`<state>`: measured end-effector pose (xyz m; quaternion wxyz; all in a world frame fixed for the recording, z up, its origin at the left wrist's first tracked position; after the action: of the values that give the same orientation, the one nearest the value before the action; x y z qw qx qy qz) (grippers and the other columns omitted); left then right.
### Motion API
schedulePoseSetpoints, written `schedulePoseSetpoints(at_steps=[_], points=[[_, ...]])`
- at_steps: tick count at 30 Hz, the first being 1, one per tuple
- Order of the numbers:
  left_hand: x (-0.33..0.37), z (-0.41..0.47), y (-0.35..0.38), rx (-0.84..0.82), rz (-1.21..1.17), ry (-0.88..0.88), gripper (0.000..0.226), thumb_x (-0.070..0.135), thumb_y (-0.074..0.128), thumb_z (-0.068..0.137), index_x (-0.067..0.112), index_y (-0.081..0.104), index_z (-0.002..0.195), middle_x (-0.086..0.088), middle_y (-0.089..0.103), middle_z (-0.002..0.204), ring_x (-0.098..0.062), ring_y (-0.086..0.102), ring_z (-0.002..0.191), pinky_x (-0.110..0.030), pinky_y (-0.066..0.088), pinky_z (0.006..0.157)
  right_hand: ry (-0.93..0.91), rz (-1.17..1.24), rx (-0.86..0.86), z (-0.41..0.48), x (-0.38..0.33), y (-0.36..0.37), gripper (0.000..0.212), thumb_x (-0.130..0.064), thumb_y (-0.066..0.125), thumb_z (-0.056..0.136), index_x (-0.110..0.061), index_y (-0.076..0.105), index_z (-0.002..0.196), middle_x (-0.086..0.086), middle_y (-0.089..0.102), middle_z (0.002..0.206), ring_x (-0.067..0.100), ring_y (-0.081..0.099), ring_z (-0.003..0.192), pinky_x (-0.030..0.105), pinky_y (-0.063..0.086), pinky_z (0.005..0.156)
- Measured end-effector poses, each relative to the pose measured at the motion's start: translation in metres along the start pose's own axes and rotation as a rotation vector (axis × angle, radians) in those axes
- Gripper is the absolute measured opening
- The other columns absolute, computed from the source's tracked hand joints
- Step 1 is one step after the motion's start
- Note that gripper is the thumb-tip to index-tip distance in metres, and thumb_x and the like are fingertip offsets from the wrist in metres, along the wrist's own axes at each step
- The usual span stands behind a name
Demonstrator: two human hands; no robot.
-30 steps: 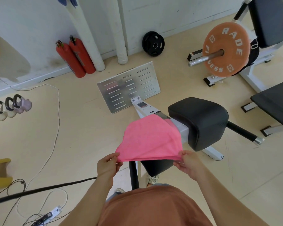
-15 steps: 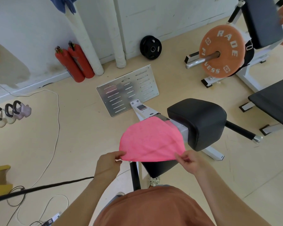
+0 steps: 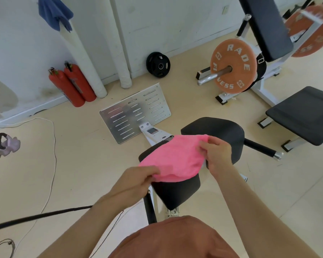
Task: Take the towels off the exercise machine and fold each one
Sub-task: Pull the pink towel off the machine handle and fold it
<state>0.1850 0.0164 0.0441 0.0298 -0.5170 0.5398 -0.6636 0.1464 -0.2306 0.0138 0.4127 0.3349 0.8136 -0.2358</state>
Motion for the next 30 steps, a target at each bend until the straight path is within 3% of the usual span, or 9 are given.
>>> schedulePoseSetpoints(at_steps=[3,7,10,13,16,20,23,27,30], points=[[0.032,0.030,-0.060,0.181,-0.288,-0.061,0.033,0.000,0.053,0.090,0.029,0.068,0.088,0.015,0.067,0.081,0.001,0.060,0.075,-0.013,0.043,0.070,-0.274,-0.132,-0.187,-0.036,-0.055,0.022,0.023,0.000,0.070,0.082,-0.012,0.071,0.102,-0.001,0.072,0.090,0.011,0.069,0.086,0.029,0.056,0.083],[0.084,0.044,-0.102,0.100,-0.411,0.060,0.033,-0.003,0.052,0.090,0.023,0.071,0.097,0.014,0.071,0.092,-0.001,0.064,0.091,-0.012,0.045,0.079,-0.401,-0.053,-0.538,-0.086,-0.108,0.050,0.017,0.001,0.070,0.081,-0.015,0.071,0.085,0.006,0.071,0.078,0.016,0.068,0.073,0.025,0.057,0.069],[0.099,0.043,-0.124,0.224,-0.496,0.084,0.019,0.006,0.065,0.085,0.022,0.072,0.092,0.010,0.073,0.087,-0.003,0.066,0.084,-0.015,0.049,0.076,-0.512,-0.082,-0.675,-0.116,-0.135,0.061,0.013,-0.005,0.072,0.079,-0.017,0.070,0.082,-0.002,0.071,0.072,0.011,0.067,0.071,0.020,0.054,0.069],[0.100,0.037,-0.136,0.307,-0.560,0.070,0.014,0.010,0.070,0.082,0.023,0.073,0.087,0.009,0.073,0.082,-0.004,0.067,0.079,-0.018,0.051,0.073,-0.554,-0.057,-0.711,-0.127,-0.145,0.063,0.010,-0.010,0.073,0.075,-0.018,0.071,0.081,0.002,0.070,0.074,0.013,0.067,0.073,0.022,0.056,0.072],[0.104,0.030,-0.144,0.338,-0.430,0.132,0.014,0.018,0.065,0.084,0.026,0.073,0.093,0.010,0.072,0.088,-0.007,0.066,0.088,-0.021,0.050,0.078,-0.567,-0.044,-0.737,-0.132,-0.148,0.063,0.014,0.000,0.072,0.077,-0.012,0.070,0.084,0.006,0.069,0.074,0.014,0.066,0.072,0.022,0.056,0.071],[0.104,0.024,-0.148,0.369,-0.454,0.106,0.019,0.011,0.070,0.081,0.026,0.074,0.092,0.012,0.073,0.089,-0.004,0.066,0.088,-0.017,0.049,0.078,-0.587,-0.072,-0.735,-0.136,-0.150,0.065,0.016,0.003,0.072,0.077,-0.011,0.068,0.084,0.010,0.069,0.076,0.015,0.067,0.072,0.022,0.057,0.071],[0.103,0.021,-0.148,0.346,-0.554,0.054,0.021,0.006,0.075,0.075,0.023,0.075,0.086,0.009,0.074,0.082,-0.005,0.068,0.080,-0.018,0.051,0.074,-0.662,-0.135,-0.712,-0.141,-0.154,0.068,0.018,-0.003,0.074,0.077,-0.019,0.068,0.080,0.004,0.071,0.073,0.013,0.069,0.071,0.023,0.058,0.070],[0.110,0.019,-0.157,0.366,-0.479,0.150,0.016,0.011,0.071,0.077,0.022,0.075,0.088,0.009,0.072,0.085,-0.005,0.066,0.084,-0.014,0.048,0.074,-0.768,-0.238,-0.660,-0.146,-0.159,0.069,0.023,-0.003,0.077,0.075,-0.021,0.063,0.076,-0.007,0.067,0.068,0.006,0.066,0.066,0.023,0.056,0.067],[0.111,0.017,-0.163,0.427,-0.446,0.128,0.027,0.005,0.076,0.074,0.023,0.074,0.093,0.005,0.069,0.080,-0.004,0.064,0.078,-0.016,0.049,0.071,-0.834,-0.291,-0.665,-0.153,-0.164,0.068,0.024,-0.002,0.078,0.074,-0.019,0.061,0.073,-0.009,0.065,0.068,0.005,0.063,0.065,0.023,0.055,0.064]])
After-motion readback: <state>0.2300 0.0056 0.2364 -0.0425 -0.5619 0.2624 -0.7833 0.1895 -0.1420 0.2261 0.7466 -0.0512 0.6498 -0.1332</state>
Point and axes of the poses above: each hand's wrist, its own z-axis towards the middle knuckle, its own y-axis out of the palm, x = y × z, the point moved 6 cm from there along z, towards the middle knuckle
